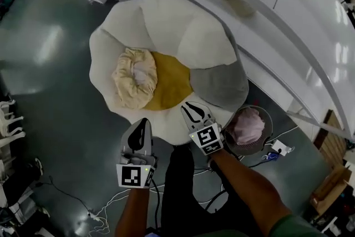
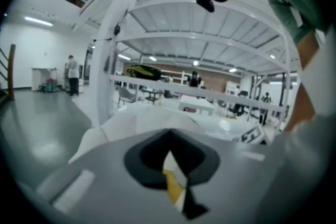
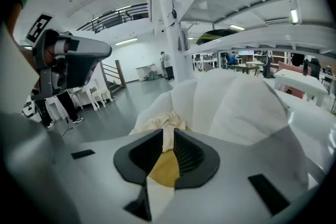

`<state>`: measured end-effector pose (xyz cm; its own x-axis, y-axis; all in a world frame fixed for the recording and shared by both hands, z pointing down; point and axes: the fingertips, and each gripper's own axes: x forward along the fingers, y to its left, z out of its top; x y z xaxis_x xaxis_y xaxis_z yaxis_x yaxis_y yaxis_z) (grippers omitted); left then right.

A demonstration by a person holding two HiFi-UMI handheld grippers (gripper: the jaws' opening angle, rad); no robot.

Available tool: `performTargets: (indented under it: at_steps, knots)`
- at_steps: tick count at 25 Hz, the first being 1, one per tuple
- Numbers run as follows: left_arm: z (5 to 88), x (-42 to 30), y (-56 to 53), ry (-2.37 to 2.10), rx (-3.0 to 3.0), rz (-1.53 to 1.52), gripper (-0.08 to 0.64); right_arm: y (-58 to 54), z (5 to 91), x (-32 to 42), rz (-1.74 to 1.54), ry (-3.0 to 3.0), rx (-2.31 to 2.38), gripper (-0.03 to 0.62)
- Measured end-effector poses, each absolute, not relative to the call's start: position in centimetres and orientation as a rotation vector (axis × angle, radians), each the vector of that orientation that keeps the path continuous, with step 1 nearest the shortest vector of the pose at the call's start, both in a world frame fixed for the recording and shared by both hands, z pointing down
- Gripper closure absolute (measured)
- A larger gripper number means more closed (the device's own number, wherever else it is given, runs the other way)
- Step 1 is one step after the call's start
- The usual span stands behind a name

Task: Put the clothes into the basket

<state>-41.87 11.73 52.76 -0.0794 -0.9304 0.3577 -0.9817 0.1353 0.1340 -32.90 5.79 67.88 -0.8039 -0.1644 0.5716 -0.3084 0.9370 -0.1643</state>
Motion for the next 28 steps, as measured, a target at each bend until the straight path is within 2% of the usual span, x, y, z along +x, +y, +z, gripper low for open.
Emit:
performTargets:
  at_steps: [7,16,28]
  knots:
    - [56.2,-49.3,15.2,-2.164,1.708,0.161,0.56,8.1,75.9,-43.0,0.355,-2.448,0.171,0.467]
    - [61.8,-54.4,16.7,-2.225,1.631,0.134,0.56,11.2,88.0,-49.2,0.292,-2.374,0.008,0.333]
    - [67.9,-55.4,17.4,-2.197,1.571,0.175,0.56,12.3,99.1,-51.3,0.215,-2.184,-0.095,0.324]
